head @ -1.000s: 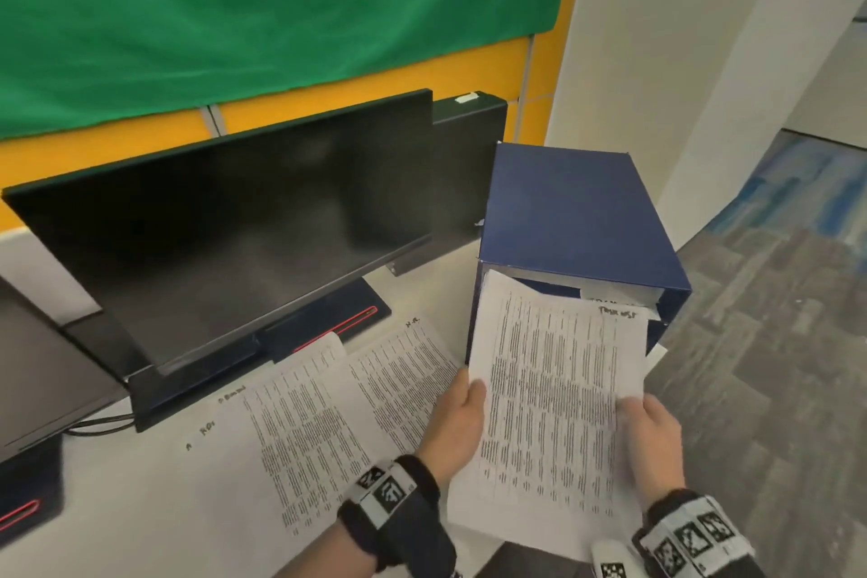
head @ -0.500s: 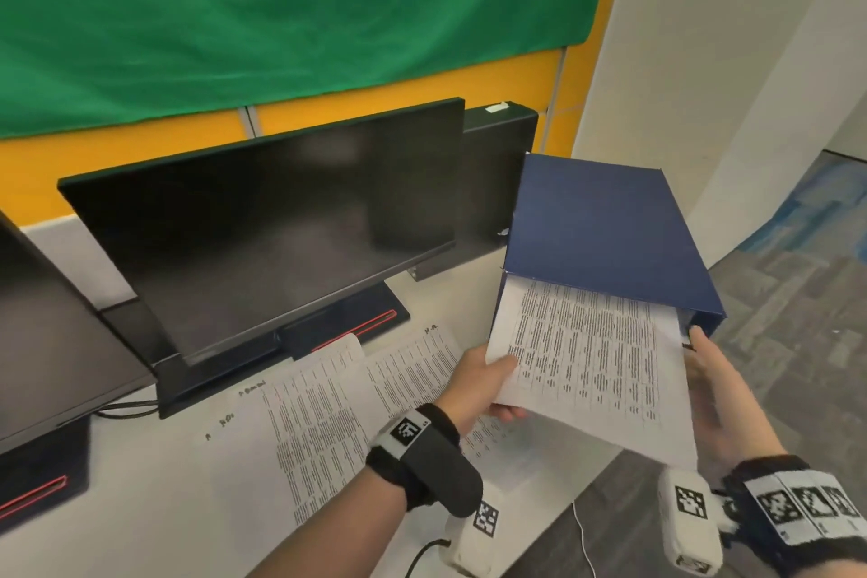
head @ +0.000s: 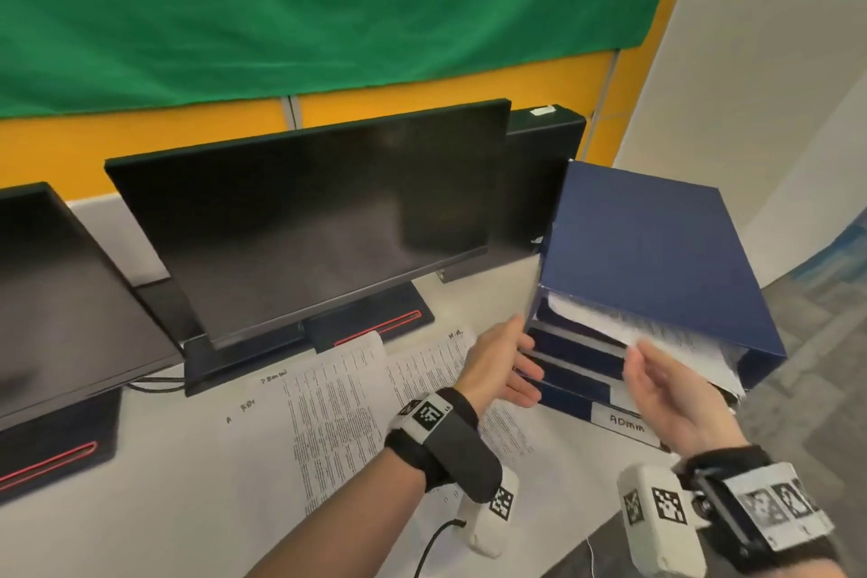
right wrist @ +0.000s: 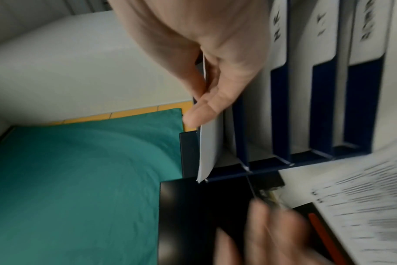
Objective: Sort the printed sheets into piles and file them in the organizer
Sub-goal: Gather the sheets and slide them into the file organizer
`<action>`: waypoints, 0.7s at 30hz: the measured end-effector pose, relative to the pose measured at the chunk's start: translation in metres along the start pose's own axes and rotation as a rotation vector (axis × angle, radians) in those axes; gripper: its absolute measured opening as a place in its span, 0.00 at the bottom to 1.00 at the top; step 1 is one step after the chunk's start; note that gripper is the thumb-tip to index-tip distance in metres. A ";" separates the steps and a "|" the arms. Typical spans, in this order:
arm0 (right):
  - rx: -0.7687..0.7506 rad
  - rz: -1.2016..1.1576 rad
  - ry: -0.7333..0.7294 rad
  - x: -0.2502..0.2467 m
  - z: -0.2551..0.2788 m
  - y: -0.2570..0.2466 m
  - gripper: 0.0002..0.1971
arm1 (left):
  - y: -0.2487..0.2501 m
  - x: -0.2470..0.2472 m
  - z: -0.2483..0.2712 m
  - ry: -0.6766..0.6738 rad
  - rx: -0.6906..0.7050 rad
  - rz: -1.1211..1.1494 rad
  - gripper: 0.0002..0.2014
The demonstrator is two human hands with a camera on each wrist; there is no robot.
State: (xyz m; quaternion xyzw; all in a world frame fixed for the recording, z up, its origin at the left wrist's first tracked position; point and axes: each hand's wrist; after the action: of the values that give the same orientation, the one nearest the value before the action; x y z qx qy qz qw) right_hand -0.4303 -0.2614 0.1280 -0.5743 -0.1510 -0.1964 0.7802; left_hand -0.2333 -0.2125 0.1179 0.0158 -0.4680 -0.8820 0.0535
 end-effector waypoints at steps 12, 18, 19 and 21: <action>-0.233 0.307 -0.076 0.033 -0.001 0.069 0.11 | -0.136 -0.104 -0.030 0.539 -0.353 -0.362 0.26; -0.005 1.373 -0.217 0.026 -0.026 0.181 0.20 | -0.148 -0.117 -0.047 0.596 -0.553 -0.047 0.26; 0.022 1.489 -0.213 0.027 -0.031 0.184 0.24 | -0.148 -0.118 -0.052 0.584 -0.558 0.036 0.26; 0.052 1.594 -0.209 0.029 -0.037 0.188 0.27 | -0.154 -0.123 -0.063 0.555 -0.568 0.142 0.26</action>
State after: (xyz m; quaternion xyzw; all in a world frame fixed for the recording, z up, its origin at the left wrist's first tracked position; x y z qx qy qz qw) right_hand -0.3136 -0.2508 -0.0269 -0.5062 0.2276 0.4782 0.6807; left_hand -0.1183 -0.1651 -0.0474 0.2057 -0.1735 -0.9325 0.2407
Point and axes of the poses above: each hand's wrist, its own z-axis away from the middle knuckle, its own x-axis out of the palm, y = z × x, and after that the axes turned 10 degrees about -x, right-handed
